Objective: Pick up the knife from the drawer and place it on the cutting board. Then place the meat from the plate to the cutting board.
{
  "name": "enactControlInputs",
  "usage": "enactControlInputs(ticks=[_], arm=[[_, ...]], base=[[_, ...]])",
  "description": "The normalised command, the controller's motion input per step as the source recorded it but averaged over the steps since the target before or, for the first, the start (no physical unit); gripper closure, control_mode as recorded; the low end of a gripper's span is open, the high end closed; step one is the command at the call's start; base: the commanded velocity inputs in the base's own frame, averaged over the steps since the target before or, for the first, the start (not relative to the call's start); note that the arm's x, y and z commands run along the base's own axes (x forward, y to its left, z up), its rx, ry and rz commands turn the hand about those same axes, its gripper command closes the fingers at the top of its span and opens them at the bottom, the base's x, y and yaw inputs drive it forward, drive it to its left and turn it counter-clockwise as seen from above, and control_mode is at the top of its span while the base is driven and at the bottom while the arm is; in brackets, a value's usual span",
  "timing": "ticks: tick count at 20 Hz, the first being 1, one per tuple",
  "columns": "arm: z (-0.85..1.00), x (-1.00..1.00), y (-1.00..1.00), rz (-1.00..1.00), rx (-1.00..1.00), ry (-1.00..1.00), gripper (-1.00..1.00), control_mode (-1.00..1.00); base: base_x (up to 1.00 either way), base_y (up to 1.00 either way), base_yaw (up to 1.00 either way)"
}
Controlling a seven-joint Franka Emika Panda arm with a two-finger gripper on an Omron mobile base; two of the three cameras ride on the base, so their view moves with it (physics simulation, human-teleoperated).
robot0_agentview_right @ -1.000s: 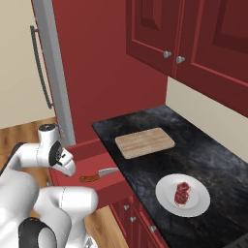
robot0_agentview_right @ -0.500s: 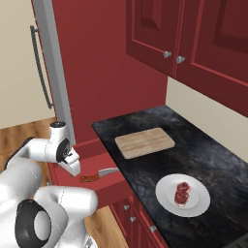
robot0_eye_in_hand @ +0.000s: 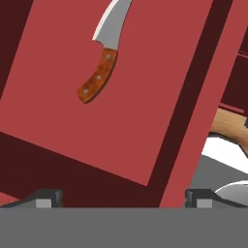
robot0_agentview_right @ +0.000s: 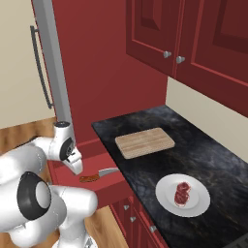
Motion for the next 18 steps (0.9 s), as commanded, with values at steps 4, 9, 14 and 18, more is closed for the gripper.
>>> enactControlInputs(ticks=[4,9,14,18], arm=[[-0.19,0.16,-0.05,-0.02,0.0,0.0,-1.0,-1.0],[-0.17,0.18,-0.11,0.0,0.0,0.0,-1.0,-1.0],[-0.2,0.05,-0.19,0.0,0.0,0.0,-1.0,-1.0],[-0.23,0.03,-0.18,0.0,0.0,0.0,-1.0,-1.0]], base=[[0.0,0.0,0.0],[0.0,0.0,0.0],[0.0,0.0,0.0],[0.0,0.0,0.0]])
